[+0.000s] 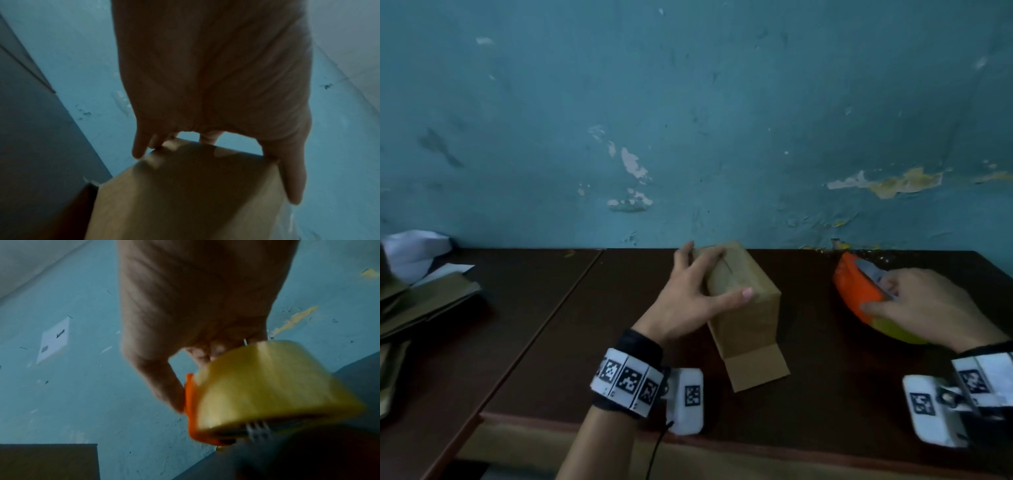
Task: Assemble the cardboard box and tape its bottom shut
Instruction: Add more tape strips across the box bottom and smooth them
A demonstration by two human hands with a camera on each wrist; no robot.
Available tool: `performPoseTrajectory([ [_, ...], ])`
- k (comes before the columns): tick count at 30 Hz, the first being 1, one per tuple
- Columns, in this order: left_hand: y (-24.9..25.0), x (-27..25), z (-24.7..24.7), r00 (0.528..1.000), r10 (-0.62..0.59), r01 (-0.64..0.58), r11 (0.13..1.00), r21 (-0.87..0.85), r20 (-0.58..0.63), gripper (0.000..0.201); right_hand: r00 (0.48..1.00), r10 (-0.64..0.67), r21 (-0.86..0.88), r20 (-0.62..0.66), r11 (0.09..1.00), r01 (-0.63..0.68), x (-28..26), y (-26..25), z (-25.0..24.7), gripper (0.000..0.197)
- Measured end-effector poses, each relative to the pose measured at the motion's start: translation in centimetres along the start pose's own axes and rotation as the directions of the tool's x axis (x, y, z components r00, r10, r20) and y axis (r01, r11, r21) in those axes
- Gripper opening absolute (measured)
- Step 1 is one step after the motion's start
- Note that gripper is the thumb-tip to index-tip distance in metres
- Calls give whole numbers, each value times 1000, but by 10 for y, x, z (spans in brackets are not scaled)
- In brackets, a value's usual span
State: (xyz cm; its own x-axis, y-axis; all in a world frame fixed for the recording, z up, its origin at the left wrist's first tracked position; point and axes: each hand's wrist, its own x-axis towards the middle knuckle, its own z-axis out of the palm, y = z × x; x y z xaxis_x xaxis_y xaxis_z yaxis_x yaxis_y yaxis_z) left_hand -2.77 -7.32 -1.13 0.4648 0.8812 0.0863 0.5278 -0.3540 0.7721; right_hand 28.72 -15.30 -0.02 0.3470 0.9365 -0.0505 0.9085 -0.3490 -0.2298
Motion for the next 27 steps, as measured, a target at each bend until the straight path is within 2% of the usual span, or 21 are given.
performPoseTrajectory([
  [2,2,2,5,998,15,-9,996,-90,62,95,990,11,180,-138,984,14,-2,9,-2,22],
  [4,6,4,10,994,42,-28,990,-135,101,91,960,38,461,-276,882,98,-1,18,-2,29],
  [6,10,6,15,990,71,-50,984,-171,122,84,926,98,691,-363,696,197,3,26,0,44],
  [8,12,6,18,988,103,-78,977,-199,118,80,912,149,836,-382,477,272,3,26,2,46],
  [10,11,8,20,988,131,-114,973,-202,76,76,905,172,901,-389,274,336,3,22,0,29],
  [12,12,10,18,989,143,-145,975,-170,-20,71,909,185,927,-373,101,360,2,20,-3,43],
  [14,16,11,15,975,157,-185,965,-185,-157,67,914,173,927,-367,-15,375,1,20,-8,43],
  [17,31,7,9,942,128,-244,895,-373,-310,40,906,45,900,-422,-105,424,-5,17,-12,37],
  [19,45,2,5,952,87,-238,815,-528,-294,36,893,-43,890,-448,-122,440,-10,12,-16,36],
  [21,57,-4,3,975,83,-196,750,-632,-204,39,871,-153,885,-466,-88,458,-16,2,-19,78],
  [22,61,-5,3,984,91,-168,743,-647,-151,42,864,-185,883,-469,-93,460,-18,-4,-20,84],
  [25,68,-8,5,992,125,-110,751,-651,-23,46,865,-221,892,-451,-99,440,-23,-18,-22,52],
  [27,68,-8,8,990,138,-105,732,-673,-5,48,871,-230,901,-434,-105,421,-24,-24,-23,52],
])
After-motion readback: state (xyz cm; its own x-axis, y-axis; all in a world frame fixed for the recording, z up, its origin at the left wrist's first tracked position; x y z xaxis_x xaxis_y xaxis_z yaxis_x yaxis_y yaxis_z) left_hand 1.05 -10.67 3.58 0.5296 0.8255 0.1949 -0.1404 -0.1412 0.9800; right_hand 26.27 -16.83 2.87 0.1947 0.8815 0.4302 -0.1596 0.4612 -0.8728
